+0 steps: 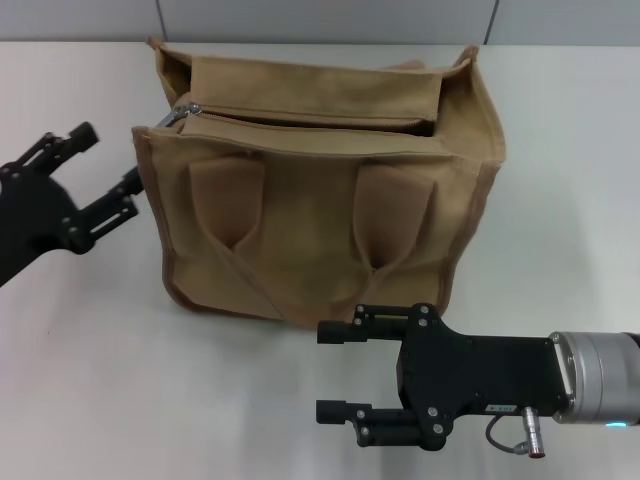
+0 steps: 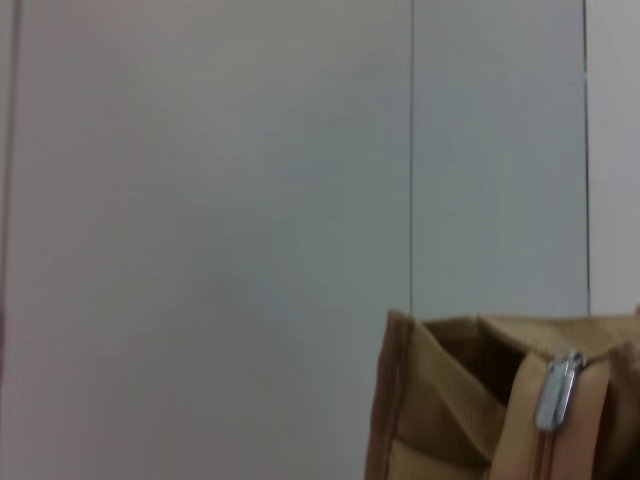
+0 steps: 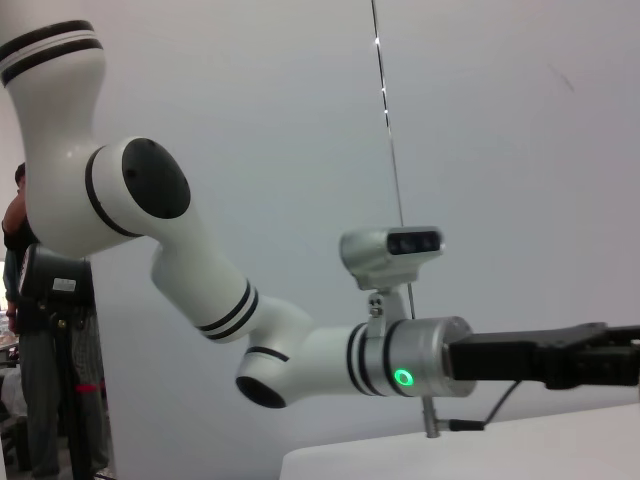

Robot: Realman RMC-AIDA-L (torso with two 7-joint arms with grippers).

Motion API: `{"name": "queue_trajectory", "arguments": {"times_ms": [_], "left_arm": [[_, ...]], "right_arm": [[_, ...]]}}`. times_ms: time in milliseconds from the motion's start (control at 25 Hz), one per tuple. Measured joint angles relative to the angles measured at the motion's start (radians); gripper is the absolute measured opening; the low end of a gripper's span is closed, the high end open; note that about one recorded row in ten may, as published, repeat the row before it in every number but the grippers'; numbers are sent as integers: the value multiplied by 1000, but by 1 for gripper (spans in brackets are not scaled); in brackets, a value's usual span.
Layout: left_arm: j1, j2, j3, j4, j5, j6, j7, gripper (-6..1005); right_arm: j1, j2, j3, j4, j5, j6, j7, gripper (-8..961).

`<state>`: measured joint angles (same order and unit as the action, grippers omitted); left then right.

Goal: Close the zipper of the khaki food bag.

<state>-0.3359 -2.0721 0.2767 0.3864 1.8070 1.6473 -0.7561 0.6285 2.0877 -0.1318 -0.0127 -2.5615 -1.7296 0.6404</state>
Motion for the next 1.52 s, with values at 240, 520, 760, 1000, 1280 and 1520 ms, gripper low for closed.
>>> {"name": "queue_trajectory", "arguments": {"times_ms": [240,520,760,1000,1280,1520], "left_arm": [[-49,0,35,-31,-8,-45,9,742],[-78,-1,30,-64,-45,-34,-17,733],[-90,-3,30,-105,-128,-42,1,725],[-90,-2,31,-113,-150,-61,18,717],[-90,-2,44,-116,-149,-79,13,708],[-51,7,179,58,-145,-71,-184,672]], "right_arm": [[-16,0,9,4,0,2,-10,666],[-30,0,24,3,0,1,-12,666],[-34,-1,29,2,0,5,-24,666],[-32,0,40,-2,0,5,-24,666],[-28,0,44,-1,0,12,-24,666],[-27,0,52,4,0,35,-24,666]]}}
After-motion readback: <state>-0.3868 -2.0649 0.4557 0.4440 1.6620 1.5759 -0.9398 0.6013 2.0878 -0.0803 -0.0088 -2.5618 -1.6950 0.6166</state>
